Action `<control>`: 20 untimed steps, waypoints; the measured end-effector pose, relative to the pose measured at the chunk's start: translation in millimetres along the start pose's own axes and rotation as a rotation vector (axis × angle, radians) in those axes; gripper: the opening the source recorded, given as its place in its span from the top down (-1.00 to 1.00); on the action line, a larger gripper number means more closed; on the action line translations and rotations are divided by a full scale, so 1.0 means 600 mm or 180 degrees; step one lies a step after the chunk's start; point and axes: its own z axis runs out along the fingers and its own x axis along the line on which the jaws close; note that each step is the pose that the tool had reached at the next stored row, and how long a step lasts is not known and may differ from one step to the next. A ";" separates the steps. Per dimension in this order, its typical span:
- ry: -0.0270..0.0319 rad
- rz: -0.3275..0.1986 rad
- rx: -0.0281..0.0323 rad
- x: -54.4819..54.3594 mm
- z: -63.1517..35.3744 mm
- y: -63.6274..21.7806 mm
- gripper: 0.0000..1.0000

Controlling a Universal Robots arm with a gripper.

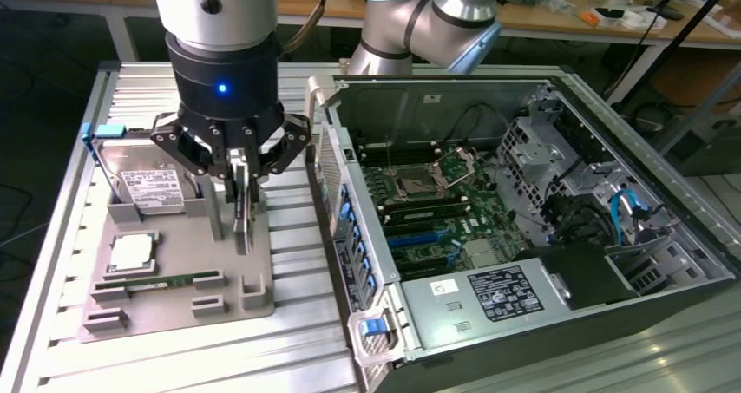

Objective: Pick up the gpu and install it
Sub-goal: 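Pick up the gpu and move the gpu toward the slot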

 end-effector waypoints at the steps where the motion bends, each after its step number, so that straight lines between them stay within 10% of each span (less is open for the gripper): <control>1: 0.0001 0.0000 0.0007 0.000 -0.003 0.000 0.46; 20: 0.0013 -0.0002 0.0103 -0.001 -0.040 -0.001 0.46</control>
